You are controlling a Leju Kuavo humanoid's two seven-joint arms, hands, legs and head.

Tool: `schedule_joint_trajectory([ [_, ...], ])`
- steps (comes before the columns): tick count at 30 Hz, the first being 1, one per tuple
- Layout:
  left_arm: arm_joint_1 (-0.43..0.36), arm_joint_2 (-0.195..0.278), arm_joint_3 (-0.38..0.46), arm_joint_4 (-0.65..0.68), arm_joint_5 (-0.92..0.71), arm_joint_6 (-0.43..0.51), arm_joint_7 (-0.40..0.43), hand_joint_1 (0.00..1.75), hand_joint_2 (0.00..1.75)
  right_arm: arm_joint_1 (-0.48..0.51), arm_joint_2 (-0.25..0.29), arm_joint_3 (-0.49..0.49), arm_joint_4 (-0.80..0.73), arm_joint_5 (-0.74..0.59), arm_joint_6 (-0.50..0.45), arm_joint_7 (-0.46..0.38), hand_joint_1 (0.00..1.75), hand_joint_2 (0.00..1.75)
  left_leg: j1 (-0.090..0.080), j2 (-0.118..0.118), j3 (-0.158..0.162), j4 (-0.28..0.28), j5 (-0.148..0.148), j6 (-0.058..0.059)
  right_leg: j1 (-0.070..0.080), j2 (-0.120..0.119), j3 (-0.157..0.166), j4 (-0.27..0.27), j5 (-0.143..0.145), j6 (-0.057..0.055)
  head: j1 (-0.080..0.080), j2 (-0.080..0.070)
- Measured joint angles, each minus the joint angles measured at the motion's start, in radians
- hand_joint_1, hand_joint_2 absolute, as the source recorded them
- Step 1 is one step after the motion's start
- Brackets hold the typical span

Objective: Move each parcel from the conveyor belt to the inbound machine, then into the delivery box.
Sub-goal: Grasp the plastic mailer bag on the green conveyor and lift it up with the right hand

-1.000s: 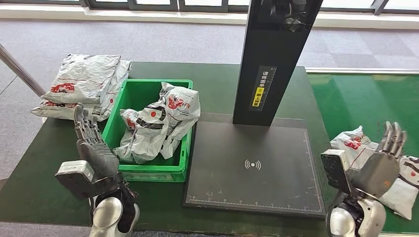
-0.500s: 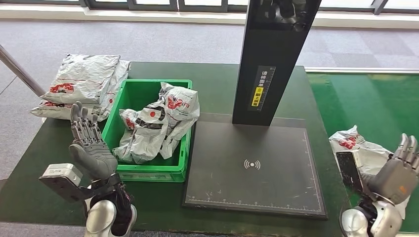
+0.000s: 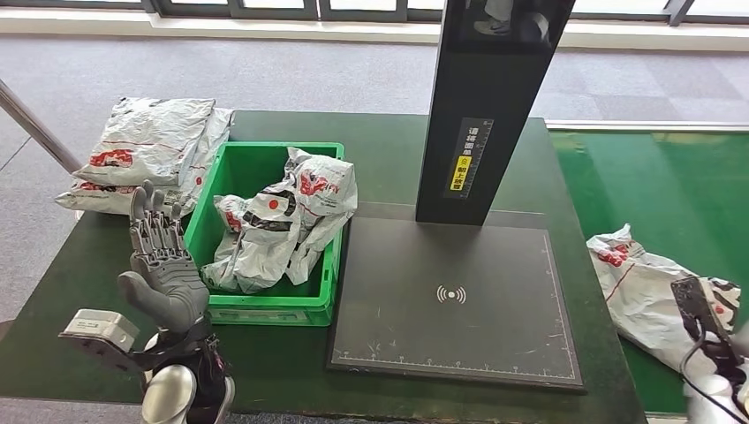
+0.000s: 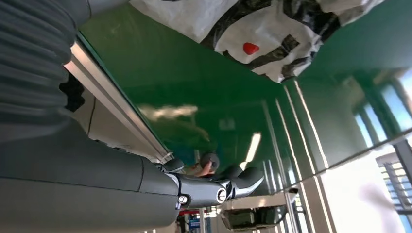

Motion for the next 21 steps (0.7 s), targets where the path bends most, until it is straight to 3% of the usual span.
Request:
schedule_joint_trajectory([
  [4,-0.006,0.001,0.000,0.006,-0.024,-0.030,0.016,0.00,0.00,-0.035,-0.022,0.000,0.125,0.040,0.043,0.059,0.00,1.75,0.000,0.000,0.000,0.000,0.000,0.000,0.000,0.000,0.000,0.001,0.000,0.000,0.000,0.000],
  [12,-0.029,0.001,0.001,0.045,-0.073,-0.058,0.023,0.00,0.00,-0.102,-0.052,0.000,0.288,0.110,0.233,0.216,0.00,1.75,0.000,0.001,0.001,0.000,0.000,0.000,0.000,0.001,0.001,0.000,0.000,0.000,0.000,0.000],
  [17,-0.037,0.001,0.001,0.075,-0.093,-0.065,0.023,0.00,0.00,-0.129,-0.072,-0.001,0.326,0.113,0.294,0.230,0.00,1.75,0.000,0.000,0.003,0.000,0.000,0.001,0.000,0.000,0.004,-0.001,0.000,0.000,0.000,0.000],
  [21,-0.046,0.001,0.001,0.091,-0.100,-0.066,0.024,0.00,0.00,-0.140,-0.078,-0.002,0.341,0.116,0.313,0.221,1.75,1.75,0.000,0.000,0.003,0.000,0.000,0.002,0.000,0.000,0.005,-0.001,0.000,0.001,0.000,0.000],
])
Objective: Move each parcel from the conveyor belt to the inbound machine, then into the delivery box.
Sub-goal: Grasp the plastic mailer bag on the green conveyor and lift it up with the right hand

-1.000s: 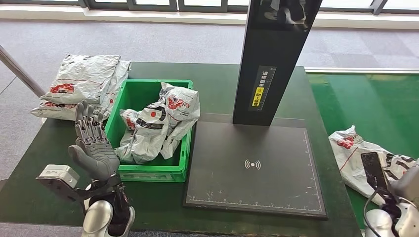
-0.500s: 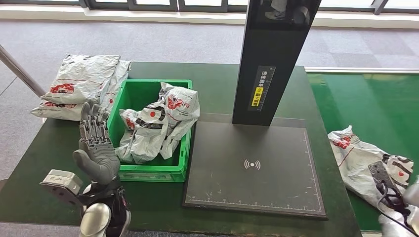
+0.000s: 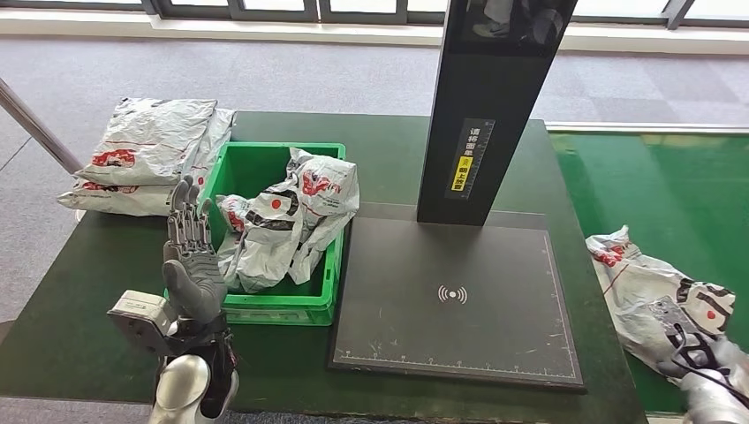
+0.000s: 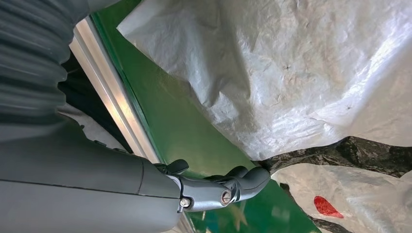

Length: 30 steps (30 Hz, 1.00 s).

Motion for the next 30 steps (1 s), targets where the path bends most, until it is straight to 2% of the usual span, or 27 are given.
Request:
schedule_joint_trajectory([
  [10,-0.046,0.000,0.000,0.042,-0.012,0.001,0.022,0.00,0.00,-0.022,0.006,0.000,0.018,0.052,0.083,-0.082,1.75,1.75,0.000,0.000,0.000,0.000,0.001,0.001,0.000,0.000,0.001,0.000,0.002,0.002,0.000,0.000],
  [20,-0.057,0.000,0.000,0.057,-0.014,0.011,0.026,0.00,0.00,-0.039,0.044,0.000,0.023,0.039,0.064,-0.165,1.75,1.75,0.000,0.000,0.000,0.000,0.001,0.001,0.001,0.000,0.000,0.001,0.002,0.002,0.000,0.000],
  [23,-0.056,0.001,0.000,0.056,-0.015,0.022,0.028,0.00,0.00,-0.037,0.062,0.000,0.021,-0.007,0.005,-0.241,1.75,1.75,0.000,0.001,-0.001,0.000,0.001,0.001,0.000,0.001,-0.001,0.001,0.002,0.002,0.000,0.000],
  [26,-0.056,0.000,0.000,0.048,-0.016,0.032,0.036,0.00,0.00,-0.034,0.090,-0.002,0.005,-0.089,-0.102,-0.334,1.75,1.75,0.000,0.001,-0.001,0.000,0.002,0.001,0.000,0.001,-0.002,0.001,0.002,0.002,0.000,0.000],
  [30,-0.056,0.000,0.001,0.040,-0.017,0.042,0.045,0.00,0.00,-0.011,0.151,-0.016,-0.103,-0.292,-0.304,-0.536,1.75,1.75,0.000,0.000,-0.002,0.000,0.003,0.000,0.000,0.001,-0.002,0.001,0.002,0.002,0.000,0.000],
])
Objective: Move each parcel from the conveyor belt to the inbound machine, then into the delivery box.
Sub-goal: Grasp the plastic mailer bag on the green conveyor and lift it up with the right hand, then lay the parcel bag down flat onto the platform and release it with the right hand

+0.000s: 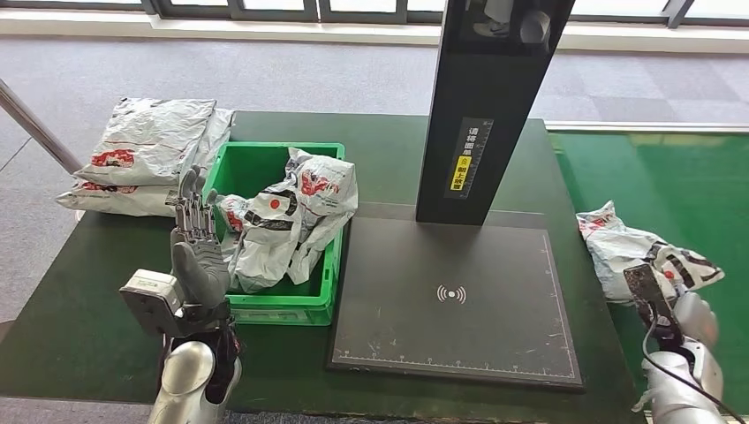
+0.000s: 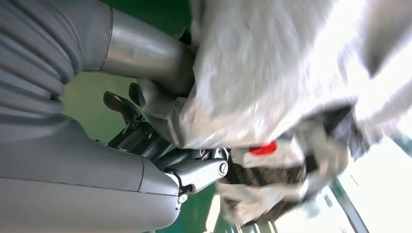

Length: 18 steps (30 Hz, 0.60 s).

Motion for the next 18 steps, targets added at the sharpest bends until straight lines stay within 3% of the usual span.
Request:
schedule_joint_trajectory([
  [2,-0.003,-0.003,0.000,0.000,0.000,0.003,0.001,0.00,0.00,0.052,0.061,0.002,-0.160,-0.138,-0.067,-0.094,1.75,1.75,0.000,-0.002,0.000,0.000,0.000,0.000,0.000,-0.002,0.000,0.000,-0.001,-0.001,0.000,0.000],
  [5,-0.013,-0.009,0.000,0.003,0.000,0.003,0.001,0.00,0.00,0.178,0.169,0.053,-0.500,-0.303,-0.173,-0.137,1.75,1.75,0.000,-0.007,-0.002,0.000,0.000,-0.001,0.000,-0.008,-0.001,0.001,-0.003,-0.003,0.000,0.000],
  [10,-0.030,-0.020,0.000,0.016,0.000,0.000,0.000,0.00,0.00,0.338,0.283,0.232,-0.935,-0.390,-0.317,-0.194,1.75,1.75,0.001,-0.004,-0.002,-0.001,-0.002,-0.003,0.001,-0.005,-0.003,0.002,-0.005,-0.005,0.000,0.000],
  [13,-0.040,-0.027,0.000,0.025,0.000,-0.002,-0.001,0.00,0.00,0.410,0.342,0.333,-1.113,-0.427,-0.345,-0.259,1.75,1.75,0.001,-0.004,-0.002,-0.001,-0.002,-0.003,0.001,-0.004,-0.003,0.002,-0.005,-0.006,0.000,0.000],
  [18,-0.047,-0.032,0.000,0.032,0.000,-0.002,-0.002,0.00,0.00,0.478,0.385,0.450,-1.274,-0.453,-0.348,-0.267,1.75,1.75,0.001,-0.003,-0.002,-0.001,-0.002,-0.003,0.001,-0.004,-0.003,0.002,-0.005,-0.006,0.000,0.000],
])
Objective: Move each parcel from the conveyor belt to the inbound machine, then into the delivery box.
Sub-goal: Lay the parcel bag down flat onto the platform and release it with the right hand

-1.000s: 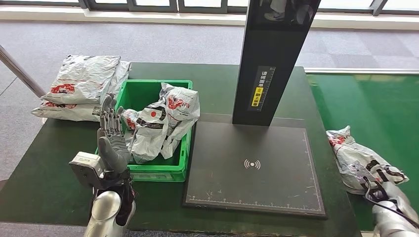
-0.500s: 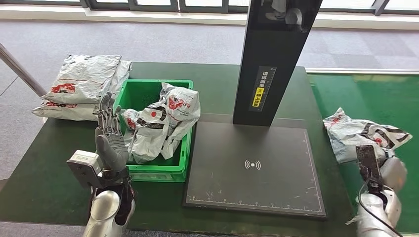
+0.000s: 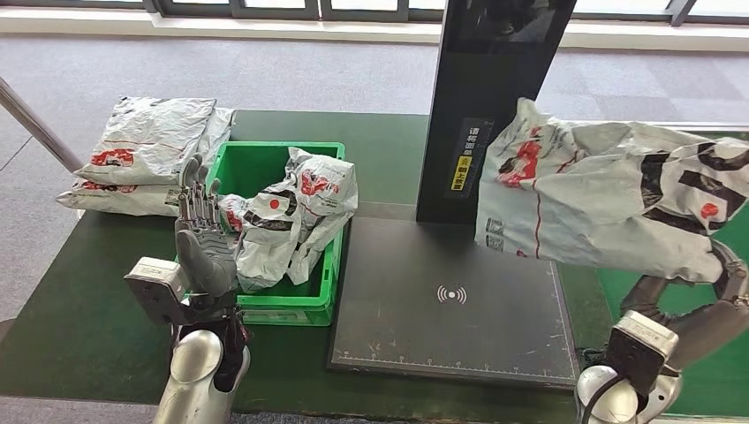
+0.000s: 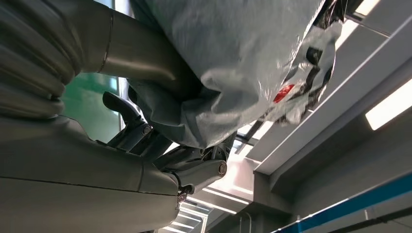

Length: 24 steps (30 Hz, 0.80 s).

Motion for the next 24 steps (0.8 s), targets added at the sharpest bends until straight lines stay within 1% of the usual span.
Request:
schedule_joint_trajectory([
  [4,-0.001,-0.001,0.000,0.003,0.000,0.000,0.000,0.00,0.00,0.023,0.010,0.039,-0.055,-0.010,0.004,0.005,1.75,1.75,0.000,0.001,0.000,0.000,0.000,0.000,0.000,0.001,0.000,0.000,0.001,0.000,0.000,0.000],
  [6,0.000,-0.001,0.000,0.003,0.001,0.000,-0.002,0.00,0.00,0.032,0.011,0.053,-0.073,-0.021,0.026,0.010,1.75,1.75,-0.001,0.001,0.000,0.000,0.000,0.000,-0.001,0.001,0.000,0.000,0.001,0.001,0.000,0.000],
  [9,0.007,0.000,0.000,0.003,0.004,0.000,-0.011,0.00,0.00,0.051,0.012,0.081,-0.103,-0.033,0.085,0.029,1.75,1.75,-0.001,0.001,0.000,0.000,0.000,0.000,0.000,0.001,0.000,0.000,0.001,0.001,0.000,0.000],
  [12,0.020,0.000,0.000,0.003,0.005,0.000,-0.022,0.00,0.00,0.070,0.011,0.109,-0.134,-0.052,0.158,0.066,1.75,1.75,0.000,0.001,0.000,0.000,0.000,0.000,0.000,0.001,0.000,0.000,0.000,0.000,0.000,0.000],
  [15,0.031,0.000,0.000,0.003,0.005,0.000,-0.028,0.00,0.00,0.084,0.011,0.124,-0.151,-0.076,0.211,0.091,1.75,1.75,0.000,0.001,0.000,0.000,0.000,0.000,0.000,0.001,0.000,0.000,0.000,0.000,0.000,0.000],
  [17,0.035,0.000,0.000,0.003,0.003,0.002,-0.030,0.00,0.00,0.087,0.010,0.127,-0.157,-0.129,0.272,0.122,1.75,1.75,0.000,0.001,0.000,0.000,0.000,0.000,0.000,0.001,0.000,0.000,0.000,0.000,0.000,0.000],
  [19,0.039,0.000,0.000,0.001,-0.004,0.005,-0.030,0.00,0.00,0.087,0.007,0.128,-0.147,-0.226,0.383,0.173,1.75,1.75,0.000,0.001,0.000,0.000,0.000,0.000,0.000,0.001,0.000,0.000,0.000,0.000,0.000,0.000],
  [21,0.043,0.000,0.000,-0.005,-0.015,0.006,-0.027,0.00,0.00,0.082,0.005,0.128,-0.115,-0.288,0.481,0.212,1.75,1.75,0.000,0.001,0.000,0.000,0.000,0.000,0.000,0.001,0.000,0.000,0.000,0.000,0.000,0.000],
  [24,0.051,-0.001,0.000,-0.019,-0.032,0.006,-0.017,0.00,0.00,0.064,0.005,0.127,-0.031,-0.288,0.558,0.262,1.75,1.75,0.000,0.001,0.000,0.000,0.000,0.000,0.000,0.001,0.000,0.000,0.000,0.000,0.000,0.000],
])
